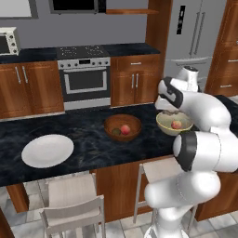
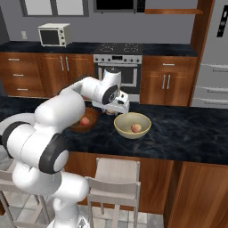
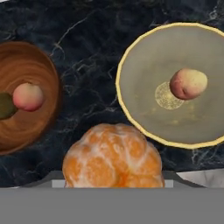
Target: Take the fruits from the plate on the dining counter and place two fruits in each bowl.
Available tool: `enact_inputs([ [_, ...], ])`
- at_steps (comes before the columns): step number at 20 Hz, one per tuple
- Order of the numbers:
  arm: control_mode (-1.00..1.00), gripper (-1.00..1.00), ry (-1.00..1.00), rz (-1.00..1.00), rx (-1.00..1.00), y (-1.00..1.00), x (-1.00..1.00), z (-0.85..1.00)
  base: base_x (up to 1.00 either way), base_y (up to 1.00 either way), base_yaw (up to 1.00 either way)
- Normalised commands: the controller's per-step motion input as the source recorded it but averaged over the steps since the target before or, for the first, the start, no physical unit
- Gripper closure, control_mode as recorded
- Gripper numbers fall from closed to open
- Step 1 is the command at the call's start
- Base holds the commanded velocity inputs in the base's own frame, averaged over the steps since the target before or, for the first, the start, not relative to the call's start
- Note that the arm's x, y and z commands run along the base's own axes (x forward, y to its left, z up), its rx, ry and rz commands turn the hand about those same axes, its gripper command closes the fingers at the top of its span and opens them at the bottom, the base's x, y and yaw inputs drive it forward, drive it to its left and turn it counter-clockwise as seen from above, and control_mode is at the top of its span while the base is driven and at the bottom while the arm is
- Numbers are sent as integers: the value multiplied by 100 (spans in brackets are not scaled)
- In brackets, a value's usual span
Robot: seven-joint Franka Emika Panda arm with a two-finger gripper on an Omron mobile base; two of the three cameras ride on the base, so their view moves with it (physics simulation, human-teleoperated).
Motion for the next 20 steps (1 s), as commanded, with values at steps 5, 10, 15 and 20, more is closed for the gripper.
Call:
enact_inputs([
  [5, -100, 100, -4, 0, -12, -100, 16, -51, 0, 0, 0],
  [10, -100, 100, 8, -9, -15, -76, 54, -12, 0, 0, 0],
  [15, -100, 100, 7, -6, -9, -14, 59, -12, 0, 0, 0],
  [20, -100, 100, 8, 0, 14, 0, 30, 0, 0, 0, 0],
])
